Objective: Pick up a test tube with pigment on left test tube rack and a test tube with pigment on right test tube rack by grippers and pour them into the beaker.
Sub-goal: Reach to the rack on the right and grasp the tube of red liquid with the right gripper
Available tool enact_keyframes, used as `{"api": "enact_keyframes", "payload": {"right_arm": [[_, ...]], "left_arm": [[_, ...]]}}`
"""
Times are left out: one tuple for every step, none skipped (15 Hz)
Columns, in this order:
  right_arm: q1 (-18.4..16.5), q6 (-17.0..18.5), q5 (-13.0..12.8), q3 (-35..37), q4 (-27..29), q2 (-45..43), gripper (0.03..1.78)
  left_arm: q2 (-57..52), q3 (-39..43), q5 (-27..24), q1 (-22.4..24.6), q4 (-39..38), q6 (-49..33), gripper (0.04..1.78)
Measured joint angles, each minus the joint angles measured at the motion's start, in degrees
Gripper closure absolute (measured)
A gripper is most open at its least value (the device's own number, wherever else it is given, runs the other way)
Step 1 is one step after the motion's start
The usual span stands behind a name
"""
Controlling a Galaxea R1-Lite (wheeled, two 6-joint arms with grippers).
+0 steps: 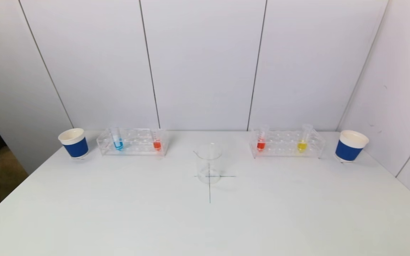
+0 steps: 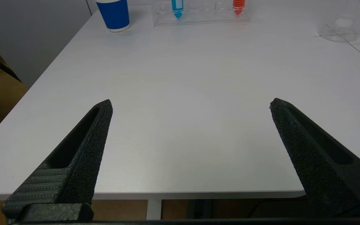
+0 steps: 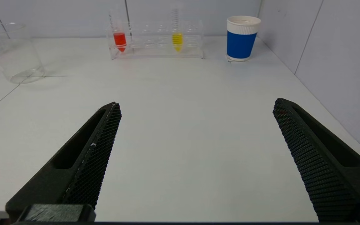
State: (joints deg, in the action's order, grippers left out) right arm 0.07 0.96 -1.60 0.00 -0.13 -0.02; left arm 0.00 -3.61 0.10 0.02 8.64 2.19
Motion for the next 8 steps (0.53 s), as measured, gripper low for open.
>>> {"api": "enact_keyframes", "payload": {"right_arm": [[0.0, 0.1, 0.0, 0.0, -0.5, 0.0, 0.04], [0.0, 0.1, 0.0, -0.2, -1.4, 0.0, 0.04], [0.0, 0.0, 0.3, -1.1, -1.5, 0.0, 0.04], [0.0, 0.0, 0.7, -2.6, -0.9, 0.0, 0.04], [0.0, 0.0, 1.5, -4.6, 0.1, 0.0, 0.04], [0.0, 0.0, 2.7, -7.3, 1.8, 0.1, 0.04], [0.0, 0.0, 3.9, -10.1, 4.0, 0.3, 0.04], [0.0, 0.0, 5.3, -13.5, 6.3, 1.0, 0.04]], "left_arm": [[0.0, 0.0, 0.0, 0.0, 0.0, 0.0, 0.06], [0.0, 0.0, 0.0, 0.0, 0.0, 0.0, 0.06], [0.0, 0.0, 0.0, 0.0, 0.0, 0.0, 0.06], [0.0, 0.0, 0.0, 0.0, 0.0, 0.0, 0.06], [0.0, 0.0, 0.0, 0.0, 0.0, 0.0, 0.06], [0.0, 0.0, 0.0, 0.0, 0.0, 0.0, 0.06], [0.0, 0.0, 0.0, 0.0, 0.0, 0.0, 0.06], [0.0, 0.0, 0.0, 0.0, 0.0, 0.0, 0.06]]}}
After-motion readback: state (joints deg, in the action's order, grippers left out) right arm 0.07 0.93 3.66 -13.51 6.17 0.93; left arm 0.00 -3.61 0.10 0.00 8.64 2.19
